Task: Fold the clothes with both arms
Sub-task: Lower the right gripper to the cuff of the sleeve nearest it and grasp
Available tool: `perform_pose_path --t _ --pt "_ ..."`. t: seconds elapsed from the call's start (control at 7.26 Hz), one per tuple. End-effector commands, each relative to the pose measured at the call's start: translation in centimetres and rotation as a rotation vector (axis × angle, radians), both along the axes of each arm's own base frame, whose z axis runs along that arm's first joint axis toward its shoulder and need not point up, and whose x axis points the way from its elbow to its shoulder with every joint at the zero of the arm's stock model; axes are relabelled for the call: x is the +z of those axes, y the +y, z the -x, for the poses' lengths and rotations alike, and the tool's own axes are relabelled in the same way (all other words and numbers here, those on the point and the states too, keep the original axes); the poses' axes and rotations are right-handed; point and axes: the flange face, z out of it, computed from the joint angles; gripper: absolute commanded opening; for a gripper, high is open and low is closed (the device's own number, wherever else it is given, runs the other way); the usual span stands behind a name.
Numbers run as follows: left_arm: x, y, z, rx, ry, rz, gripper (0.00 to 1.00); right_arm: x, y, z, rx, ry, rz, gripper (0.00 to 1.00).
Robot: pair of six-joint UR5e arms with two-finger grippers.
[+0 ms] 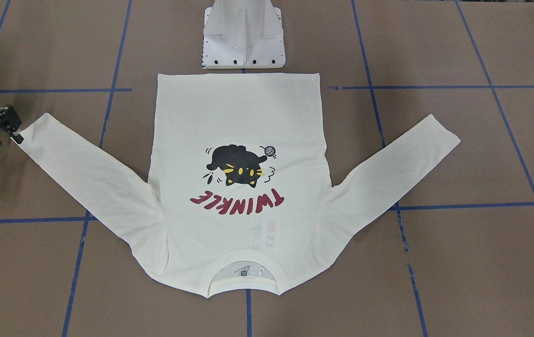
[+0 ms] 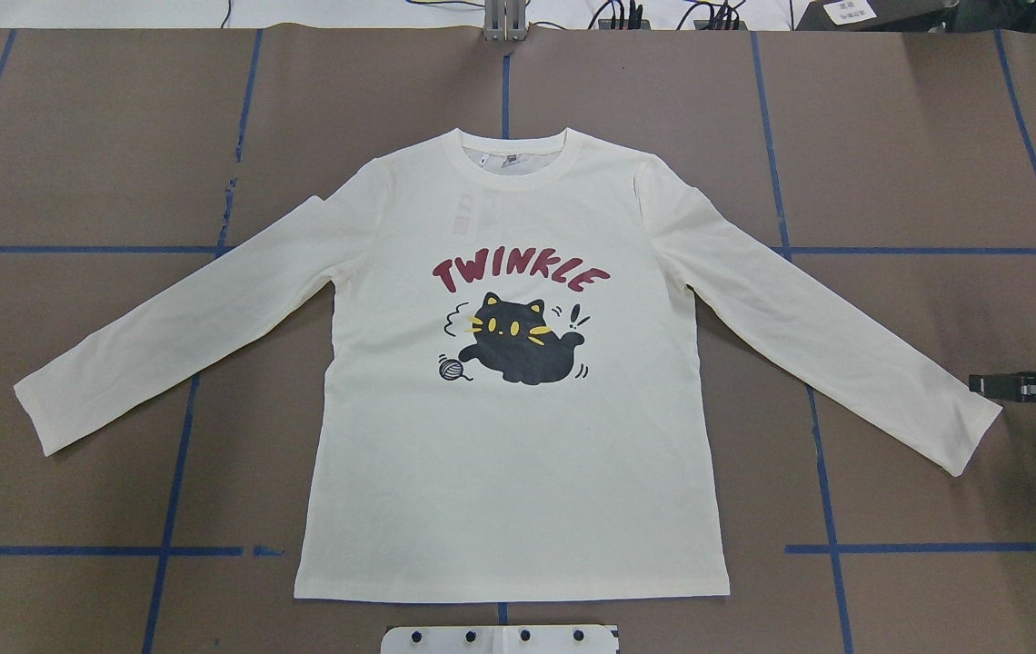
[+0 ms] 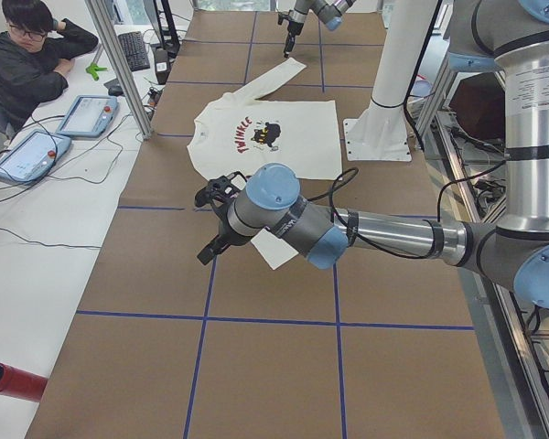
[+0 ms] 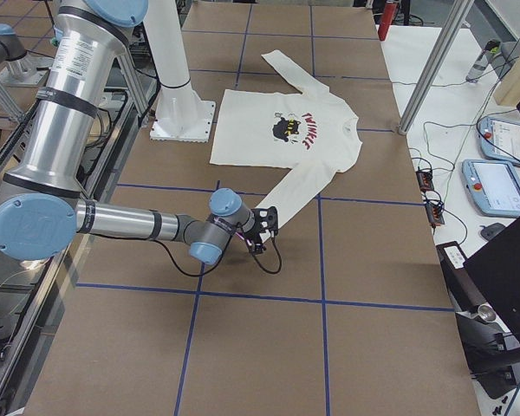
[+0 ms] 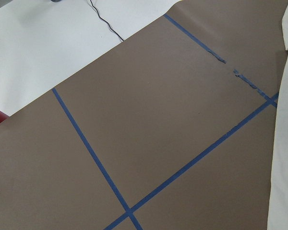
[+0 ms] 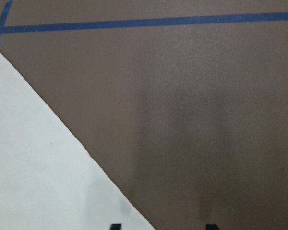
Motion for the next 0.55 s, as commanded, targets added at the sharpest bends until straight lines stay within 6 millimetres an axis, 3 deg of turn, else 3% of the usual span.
perform_pose_path --t 0.0,0.28,0.41 --pt "0.12 0.16 -0.01 0.001 0.0 0.002 0.99 1.39 1.74 0.07 -0.028 0.01 0.017 0.53" --pt "0.2 0.15 -0.01 0.001 0.0 0.003 0.99 1.78 2.34 0.06 -0.04 0.018 0.025 0.42" --pt "0.13 0.09 -0.01 0.001 -0.001 0.002 0.99 1.78 2.37 0.11 -0.047 0.021 0.018 0.22"
